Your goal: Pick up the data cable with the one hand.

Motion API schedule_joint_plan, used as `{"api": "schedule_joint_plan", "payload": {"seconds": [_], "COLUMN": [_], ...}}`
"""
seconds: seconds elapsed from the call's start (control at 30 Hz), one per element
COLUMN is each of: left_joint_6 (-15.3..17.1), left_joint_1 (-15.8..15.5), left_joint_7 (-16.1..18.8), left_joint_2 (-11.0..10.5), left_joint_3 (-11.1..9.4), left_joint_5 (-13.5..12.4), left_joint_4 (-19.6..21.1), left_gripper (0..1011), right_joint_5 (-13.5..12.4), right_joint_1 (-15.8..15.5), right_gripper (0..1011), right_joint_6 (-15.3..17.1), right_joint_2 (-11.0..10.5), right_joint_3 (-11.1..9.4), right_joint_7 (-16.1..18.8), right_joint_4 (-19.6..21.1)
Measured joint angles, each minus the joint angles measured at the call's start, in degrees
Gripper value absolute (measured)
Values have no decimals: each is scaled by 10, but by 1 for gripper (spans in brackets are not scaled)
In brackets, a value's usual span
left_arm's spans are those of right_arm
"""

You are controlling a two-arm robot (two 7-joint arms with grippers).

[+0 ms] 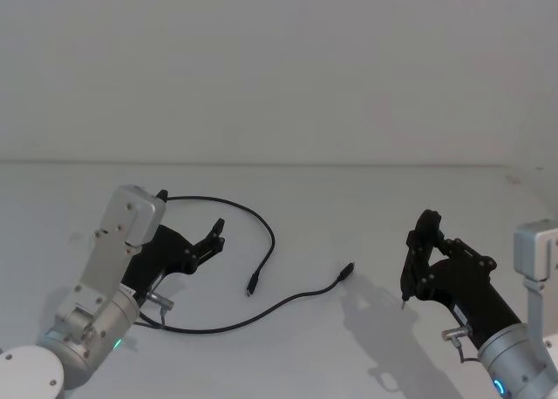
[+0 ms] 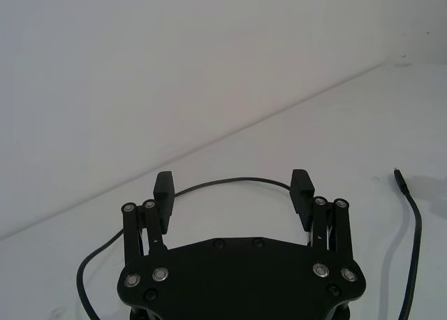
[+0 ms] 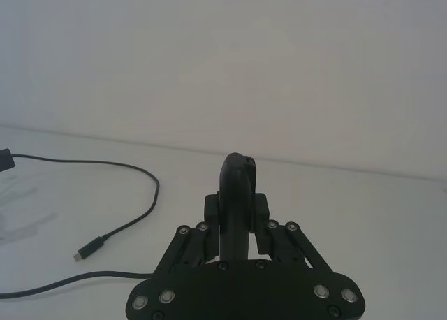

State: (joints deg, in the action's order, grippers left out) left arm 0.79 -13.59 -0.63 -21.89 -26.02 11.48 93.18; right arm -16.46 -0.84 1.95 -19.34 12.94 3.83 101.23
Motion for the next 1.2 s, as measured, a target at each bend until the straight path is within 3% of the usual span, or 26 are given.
{"api": "schedule_joint_plan", "payload": {"seconds": [0.63, 0.97, 1.2], "left_joint_6": [-1, -13, -22], "left_joint_1": [-1, -16, -29], "left_joint_7": [-2, -46, -99], "left_joint_2": [0, -8, -18], "left_joint_3": [0, -3, -7], "left_joint_5": [0, 8, 26], "left_joint_4": [-1, -8, -14], "left_gripper": [1000, 1000, 1000], "right_joint_5": [0, 0, 0], "right_joint_1": [0, 0, 0], "right_gripper": [279, 279, 279], "right_joint_6": [0, 0, 0], "right_joint_2": [0, 0, 0], "right_joint_3": [0, 0, 0], "right_joint_7": [0, 0, 0], "right_joint_4": [0, 0, 0]}}
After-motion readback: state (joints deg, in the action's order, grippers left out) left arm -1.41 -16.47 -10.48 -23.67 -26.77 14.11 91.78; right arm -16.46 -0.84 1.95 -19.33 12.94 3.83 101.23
